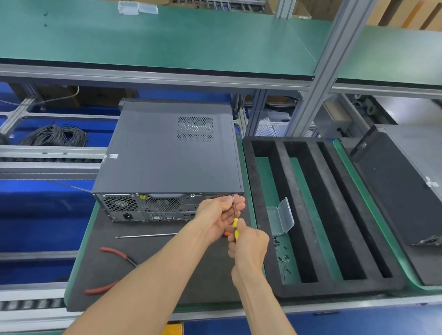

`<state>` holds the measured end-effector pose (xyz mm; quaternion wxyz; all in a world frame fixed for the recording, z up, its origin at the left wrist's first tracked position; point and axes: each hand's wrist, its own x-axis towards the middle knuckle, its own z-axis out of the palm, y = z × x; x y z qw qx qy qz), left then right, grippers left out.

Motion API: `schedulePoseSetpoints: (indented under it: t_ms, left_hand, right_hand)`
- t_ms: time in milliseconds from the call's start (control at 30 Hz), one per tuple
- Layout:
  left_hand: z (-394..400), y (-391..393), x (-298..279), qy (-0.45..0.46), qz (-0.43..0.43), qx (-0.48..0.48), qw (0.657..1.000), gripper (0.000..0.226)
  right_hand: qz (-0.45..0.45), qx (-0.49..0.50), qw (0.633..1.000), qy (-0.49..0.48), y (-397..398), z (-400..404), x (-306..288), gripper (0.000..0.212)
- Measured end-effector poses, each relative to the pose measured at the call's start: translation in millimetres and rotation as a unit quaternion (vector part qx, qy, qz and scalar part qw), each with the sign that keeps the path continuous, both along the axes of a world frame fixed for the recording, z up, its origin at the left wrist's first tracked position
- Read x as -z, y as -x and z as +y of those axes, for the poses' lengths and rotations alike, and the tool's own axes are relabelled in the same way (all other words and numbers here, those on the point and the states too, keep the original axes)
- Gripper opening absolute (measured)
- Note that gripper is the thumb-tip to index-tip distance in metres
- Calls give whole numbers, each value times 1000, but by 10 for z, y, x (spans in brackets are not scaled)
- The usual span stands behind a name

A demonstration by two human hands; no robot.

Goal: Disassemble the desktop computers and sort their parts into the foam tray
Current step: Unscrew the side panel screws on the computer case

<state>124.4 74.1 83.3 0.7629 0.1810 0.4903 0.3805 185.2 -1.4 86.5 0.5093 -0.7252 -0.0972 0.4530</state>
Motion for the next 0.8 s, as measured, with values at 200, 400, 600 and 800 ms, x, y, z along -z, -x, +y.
schedulePoseSetpoints:
  t_ms: [200,400,600,800]
  left_hand:
    - [6,-8,-33,11,-5,-4,1000,24]
    - [9,0,-17,4,-19,-3,1000,23]
    - [20,-17,-6,7,-17,-10,1000,24]
    - [13,-11,-13,12,-6,-3,1000,23]
  right_hand:
    - [-86,-46,994,-43,48,-54,35,21]
    - [-17,-13,1000,-16,-2,-16,20,32]
    - [-34,-47,997,-49,-41,-68,23,27]
    - [-3,-45,999,-17,4,0,-23,29]
